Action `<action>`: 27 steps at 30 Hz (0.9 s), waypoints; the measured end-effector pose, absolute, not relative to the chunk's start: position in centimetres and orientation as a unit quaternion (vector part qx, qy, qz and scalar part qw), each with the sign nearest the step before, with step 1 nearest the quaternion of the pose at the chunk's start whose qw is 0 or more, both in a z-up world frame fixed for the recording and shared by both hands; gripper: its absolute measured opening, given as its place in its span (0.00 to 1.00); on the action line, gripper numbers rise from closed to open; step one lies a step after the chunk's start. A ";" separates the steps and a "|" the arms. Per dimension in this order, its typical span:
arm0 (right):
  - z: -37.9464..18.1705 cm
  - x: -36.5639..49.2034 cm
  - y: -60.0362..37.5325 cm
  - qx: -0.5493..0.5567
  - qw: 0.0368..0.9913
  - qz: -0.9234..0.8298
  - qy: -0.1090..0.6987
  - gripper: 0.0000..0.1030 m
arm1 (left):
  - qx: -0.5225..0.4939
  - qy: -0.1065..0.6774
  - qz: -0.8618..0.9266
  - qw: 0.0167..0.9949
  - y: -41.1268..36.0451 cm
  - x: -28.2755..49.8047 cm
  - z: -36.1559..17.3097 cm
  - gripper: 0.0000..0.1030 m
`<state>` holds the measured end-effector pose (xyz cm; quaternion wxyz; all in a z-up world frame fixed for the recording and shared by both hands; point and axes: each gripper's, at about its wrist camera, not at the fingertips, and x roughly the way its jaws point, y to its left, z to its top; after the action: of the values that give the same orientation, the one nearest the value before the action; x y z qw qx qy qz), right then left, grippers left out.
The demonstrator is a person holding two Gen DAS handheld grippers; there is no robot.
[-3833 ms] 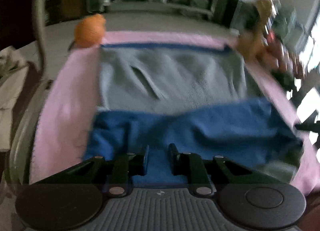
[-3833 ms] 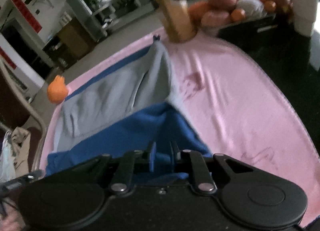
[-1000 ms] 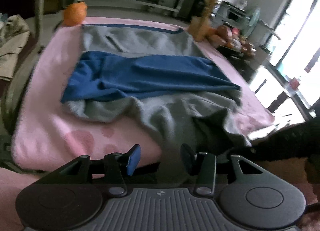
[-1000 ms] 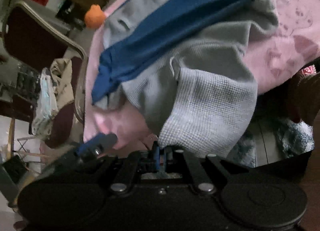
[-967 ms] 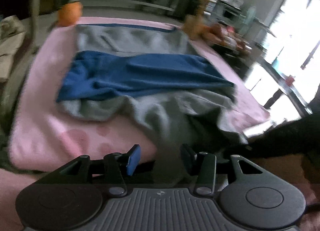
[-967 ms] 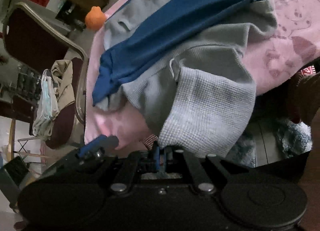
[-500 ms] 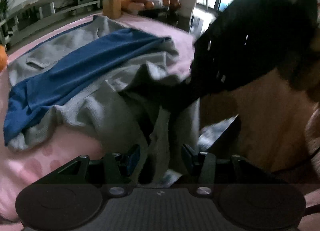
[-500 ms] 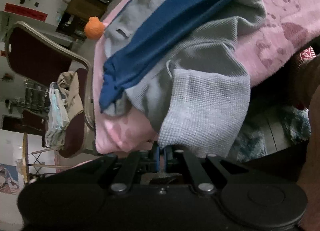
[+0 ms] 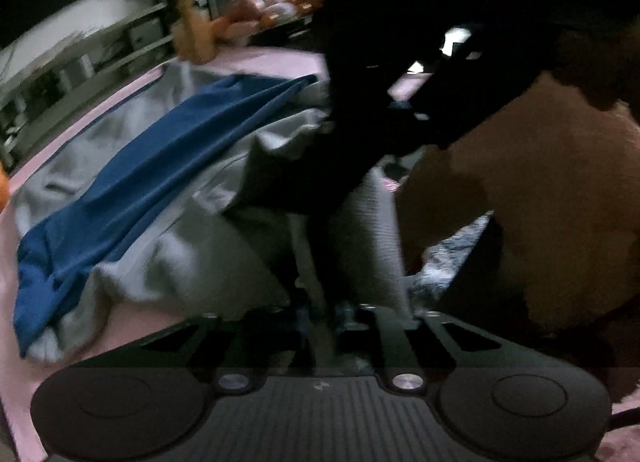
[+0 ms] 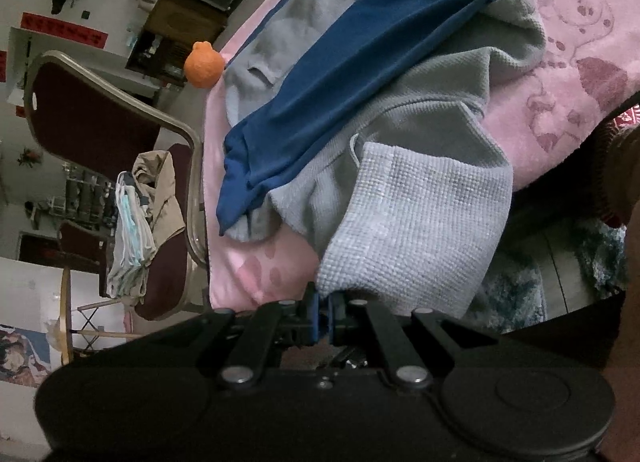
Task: Fold clothes
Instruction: 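Fold the hem up over the sleeves toward the collar with the right gripper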
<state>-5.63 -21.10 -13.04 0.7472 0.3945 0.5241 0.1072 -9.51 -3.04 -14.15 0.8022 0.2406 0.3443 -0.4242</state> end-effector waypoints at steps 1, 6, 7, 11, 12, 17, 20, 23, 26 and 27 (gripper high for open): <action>-13.0 -5.7 -21.2 0.394 0.749 0.105 0.523 0.04 | 0.247 0.336 -0.430 0.801 -3.1 -9.9 -14.0 0.07; -11.3 -6.6 -22.2 0.364 0.772 0.123 0.506 0.11 | 0.218 0.326 -0.484 0.782 -2.3 -10.5 -11.2 0.07; -10.6 -7.0 -22.4 0.352 0.782 0.129 0.498 0.19 | 0.204 0.326 -0.498 0.777 -1.9 -10.5 -10.3 0.07; -7.7 -8.8 -23.3 0.305 0.817 0.153 0.465 0.52 | 0.151 0.305 -0.553 0.761 0.1 -10.5 -5.6 0.07; -7.0 -9.2 -23.5 0.293 0.825 0.159 0.456 0.55 | 0.142 0.298 -0.562 0.758 0.6 -10.5 -4.5 0.07; -4.1 -11.1 -23.6 0.233 0.858 0.211 0.407 0.69 | 0.095 0.282 -0.563 0.771 1.4 -8.4 -1.0 0.07; -2.9 -12.6 -23.2 0.193 0.882 0.240 0.357 0.74 | 0.080 0.285 -0.554 0.778 1.4 -6.6 -0.3 0.07; -1.6 -13.8 -22.8 0.148 0.906 0.251 0.308 0.75 | 0.067 0.294 -0.547 0.781 1.1 -4.9 0.0 0.07; -0.9 -14.4 -21.9 0.093 0.918 0.259 0.285 0.75 | 0.064 0.294 -0.552 0.778 1.0 -4.0 0.3 0.07; -1.0 -14.4 -21.1 0.053 0.922 0.257 0.283 0.75 | 0.067 0.291 -0.555 0.777 0.6 -3.8 0.4 0.07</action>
<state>-14.41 -21.11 -1.00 0.9224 0.0530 0.2832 0.2572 -3.79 0.64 0.41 0.7766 0.0673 0.2913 -0.5545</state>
